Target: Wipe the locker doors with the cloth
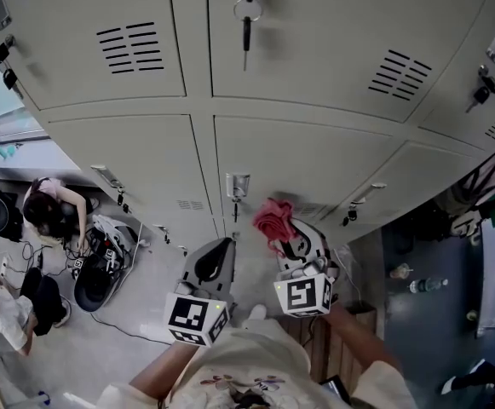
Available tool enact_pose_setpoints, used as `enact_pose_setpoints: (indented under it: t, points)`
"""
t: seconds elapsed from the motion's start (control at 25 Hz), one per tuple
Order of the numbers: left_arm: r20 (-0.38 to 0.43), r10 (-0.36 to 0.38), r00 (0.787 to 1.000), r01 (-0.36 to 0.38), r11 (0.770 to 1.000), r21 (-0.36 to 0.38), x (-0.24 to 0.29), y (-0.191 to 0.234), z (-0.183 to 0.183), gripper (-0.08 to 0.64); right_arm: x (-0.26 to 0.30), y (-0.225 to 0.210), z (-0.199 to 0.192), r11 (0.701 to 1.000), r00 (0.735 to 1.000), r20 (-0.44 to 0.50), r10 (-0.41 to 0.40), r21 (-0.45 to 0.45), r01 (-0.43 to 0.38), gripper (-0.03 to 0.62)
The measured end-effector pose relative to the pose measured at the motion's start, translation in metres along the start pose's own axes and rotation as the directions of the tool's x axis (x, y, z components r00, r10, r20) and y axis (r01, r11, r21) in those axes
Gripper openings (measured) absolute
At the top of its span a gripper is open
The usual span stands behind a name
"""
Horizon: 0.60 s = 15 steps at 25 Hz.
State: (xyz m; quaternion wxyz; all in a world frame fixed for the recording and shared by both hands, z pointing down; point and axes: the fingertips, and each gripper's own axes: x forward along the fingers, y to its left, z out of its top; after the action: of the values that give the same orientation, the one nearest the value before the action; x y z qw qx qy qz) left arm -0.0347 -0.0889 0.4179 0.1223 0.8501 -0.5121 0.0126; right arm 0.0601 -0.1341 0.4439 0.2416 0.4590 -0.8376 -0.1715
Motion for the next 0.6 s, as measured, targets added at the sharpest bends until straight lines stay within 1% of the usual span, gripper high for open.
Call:
enact_pose_setpoints:
  t: [0.12, 0.24, 0.36, 0.6]
  points:
    - [0.009, -0.003, 1.0, 0.003, 1.0, 0.001, -0.001, -0.001, 0.005, 0.005, -0.008, -0.016, 0.031, 1.0, 0.998, 0.054, -0.01, 0.024, 0.009, 0.101]
    - [0.007, -0.026, 1.0, 0.026, 1.0, -0.005, -0.001, -0.005, 0.007, 0.005, -0.015, -0.03, 0.061, 0.999, 0.995, 0.096, -0.008, 0.044, 0.004, 0.1]
    - [0.012, -0.033, 0.999, 0.033, 0.999, -0.001, -0.002, -0.009, 0.01, 0.005, -0.019, -0.048, 0.09, 0.999, 0.993, 0.118, -0.025, 0.033, 0.021, 0.101]
    - [0.024, -0.017, 1.0, 0.017, 1.0, -0.001, -0.007, -0.009, 0.023, 0.005, -0.028, -0.071, 0.137, 0.999, 0.985, 0.166, -0.049, 0.026, 0.046, 0.1]
